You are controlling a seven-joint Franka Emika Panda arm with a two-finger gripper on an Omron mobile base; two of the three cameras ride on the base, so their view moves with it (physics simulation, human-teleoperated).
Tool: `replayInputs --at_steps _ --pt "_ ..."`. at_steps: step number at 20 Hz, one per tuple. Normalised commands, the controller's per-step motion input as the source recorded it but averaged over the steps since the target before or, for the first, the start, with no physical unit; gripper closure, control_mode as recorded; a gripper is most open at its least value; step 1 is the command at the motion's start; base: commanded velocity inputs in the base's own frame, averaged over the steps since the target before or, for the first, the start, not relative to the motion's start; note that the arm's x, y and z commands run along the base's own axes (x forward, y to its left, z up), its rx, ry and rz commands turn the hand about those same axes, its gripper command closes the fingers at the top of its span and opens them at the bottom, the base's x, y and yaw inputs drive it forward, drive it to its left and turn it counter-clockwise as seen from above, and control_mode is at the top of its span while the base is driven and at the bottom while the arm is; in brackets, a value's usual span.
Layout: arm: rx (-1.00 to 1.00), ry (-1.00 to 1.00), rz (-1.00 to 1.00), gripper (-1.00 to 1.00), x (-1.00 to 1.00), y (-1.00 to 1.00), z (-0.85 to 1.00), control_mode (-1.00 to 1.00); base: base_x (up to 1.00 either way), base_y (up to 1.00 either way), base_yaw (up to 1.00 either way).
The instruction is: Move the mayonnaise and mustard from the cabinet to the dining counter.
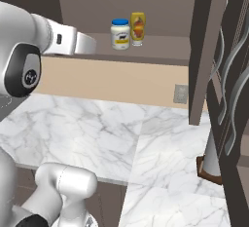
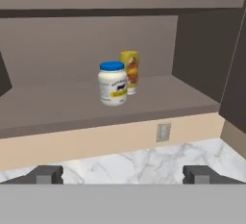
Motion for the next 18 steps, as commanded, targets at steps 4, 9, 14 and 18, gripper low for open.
replayInputs --at_steps 4,9,14,18 --pt "0.00 0.00 0.00 -1.00 0.41 0.05 0.00 -1.00 0.00 0.00 0.00" --pt "0.02 0.00 0.00 -1.00 0.36 0.00 0.10 -1.00 0.00 0.00 0.00" --pt "0.00 0.00 -0.01 -1.00 0.29 0.00 0.00 -1.00 0.00 0.00 0.00" --pt "0.00 0.00 -0.03 -1.00 0.26 0.00 0.00 -1.00 0.00 0.00 0.00"
